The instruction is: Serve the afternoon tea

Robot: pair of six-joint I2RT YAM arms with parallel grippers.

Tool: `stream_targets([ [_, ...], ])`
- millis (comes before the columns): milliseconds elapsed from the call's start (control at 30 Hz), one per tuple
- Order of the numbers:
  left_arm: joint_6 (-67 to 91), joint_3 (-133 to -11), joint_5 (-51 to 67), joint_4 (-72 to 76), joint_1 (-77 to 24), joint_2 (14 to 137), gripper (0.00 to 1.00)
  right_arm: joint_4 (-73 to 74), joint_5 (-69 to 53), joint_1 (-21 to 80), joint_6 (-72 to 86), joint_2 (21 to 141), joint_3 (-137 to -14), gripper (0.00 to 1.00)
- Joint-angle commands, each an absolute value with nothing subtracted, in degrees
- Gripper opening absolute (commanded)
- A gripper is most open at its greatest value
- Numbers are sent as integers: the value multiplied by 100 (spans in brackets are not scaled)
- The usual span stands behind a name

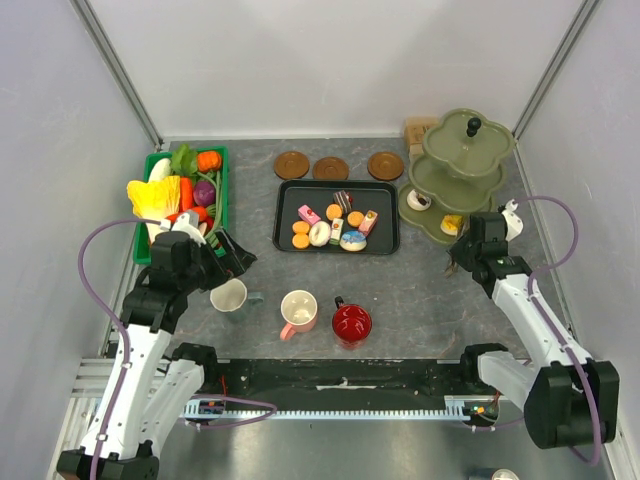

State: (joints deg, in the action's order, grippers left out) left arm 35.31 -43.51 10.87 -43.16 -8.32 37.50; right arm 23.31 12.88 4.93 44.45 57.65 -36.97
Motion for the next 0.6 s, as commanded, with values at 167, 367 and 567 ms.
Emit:
stream_targets([
  [167,3560,-4403,1099,-4157,-800,3823,99,1432,967,194,4245,6012,-3287,40],
  [367,3560,-4412,1107,-4157,-800,3867,99,1538,941,105,4184,5933,-3252,62],
  [567,3560,-4403,1107,-4166,-800,3850,99,1696,940,97,4078,5854,-3383,69],
])
